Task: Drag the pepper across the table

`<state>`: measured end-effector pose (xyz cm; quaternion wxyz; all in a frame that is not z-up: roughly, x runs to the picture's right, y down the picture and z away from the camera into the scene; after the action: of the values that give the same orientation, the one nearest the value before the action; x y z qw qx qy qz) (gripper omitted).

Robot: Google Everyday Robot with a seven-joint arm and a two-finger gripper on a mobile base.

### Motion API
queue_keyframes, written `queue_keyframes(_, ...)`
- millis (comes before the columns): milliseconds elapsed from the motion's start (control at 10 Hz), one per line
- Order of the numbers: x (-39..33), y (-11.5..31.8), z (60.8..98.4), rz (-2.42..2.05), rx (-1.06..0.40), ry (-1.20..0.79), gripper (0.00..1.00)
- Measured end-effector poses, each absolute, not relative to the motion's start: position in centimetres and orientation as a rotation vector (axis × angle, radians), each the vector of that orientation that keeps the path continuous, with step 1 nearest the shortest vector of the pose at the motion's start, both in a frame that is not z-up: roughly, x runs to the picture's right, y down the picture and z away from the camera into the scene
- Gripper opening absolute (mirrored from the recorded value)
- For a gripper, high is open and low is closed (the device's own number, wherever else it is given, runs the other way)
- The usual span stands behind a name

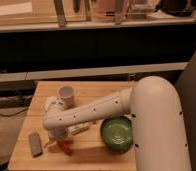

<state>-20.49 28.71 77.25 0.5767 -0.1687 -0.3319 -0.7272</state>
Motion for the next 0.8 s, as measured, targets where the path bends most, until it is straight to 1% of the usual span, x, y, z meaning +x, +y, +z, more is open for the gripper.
queue_keyframes(300, -20.36, 28.85, 77.95, -1.693, -0.473, -0.723, 0.8)
queue_keyframes(800, -19.98, 28.79, 78.48, -1.665, -0.501, -0.726, 0.8)
